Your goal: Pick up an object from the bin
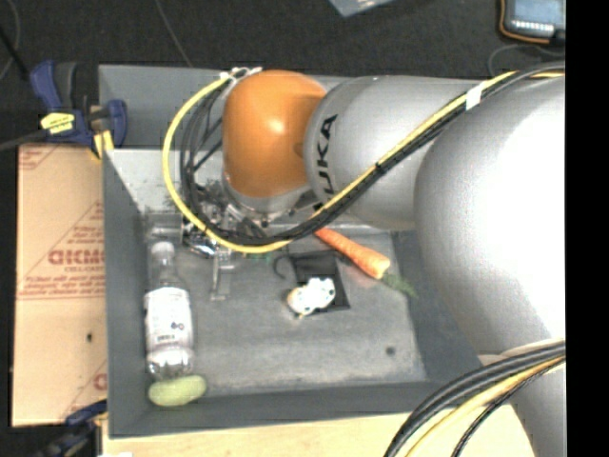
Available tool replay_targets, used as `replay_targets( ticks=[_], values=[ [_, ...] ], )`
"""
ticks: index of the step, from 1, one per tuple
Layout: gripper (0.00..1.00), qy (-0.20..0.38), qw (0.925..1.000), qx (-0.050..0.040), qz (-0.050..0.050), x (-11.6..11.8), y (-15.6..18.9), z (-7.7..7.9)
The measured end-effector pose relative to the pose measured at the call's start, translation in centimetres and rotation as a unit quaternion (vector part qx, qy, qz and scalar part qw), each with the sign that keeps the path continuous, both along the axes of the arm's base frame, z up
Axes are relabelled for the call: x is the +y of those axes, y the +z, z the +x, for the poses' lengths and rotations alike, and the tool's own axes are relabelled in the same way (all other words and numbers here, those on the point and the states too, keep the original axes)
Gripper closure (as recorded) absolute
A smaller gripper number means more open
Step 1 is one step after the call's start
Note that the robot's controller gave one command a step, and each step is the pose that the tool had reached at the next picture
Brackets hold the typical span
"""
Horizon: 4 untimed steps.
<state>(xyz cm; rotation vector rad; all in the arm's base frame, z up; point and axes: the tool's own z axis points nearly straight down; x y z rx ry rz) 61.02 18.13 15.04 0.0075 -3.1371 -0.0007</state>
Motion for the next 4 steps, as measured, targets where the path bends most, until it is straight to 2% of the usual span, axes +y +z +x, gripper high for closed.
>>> replay_targets(
  ticks=[1,2,3,4],
  values=[
    [0.00,-0.001,1.0000,-0.0037,0.001,-0.1,0.5,0.2],
    [0.00,0.032,0.9995,-0.0059,0.001,-0.5,-2.4,0.1],
    [0.00,0.060,0.9982,0.0031,-0.001,-1.8,-0.6,0.1],
    [0.00,0.046,0.9989,-0.0110,0.002,-1.2,2.4,2.5]
  ],
)
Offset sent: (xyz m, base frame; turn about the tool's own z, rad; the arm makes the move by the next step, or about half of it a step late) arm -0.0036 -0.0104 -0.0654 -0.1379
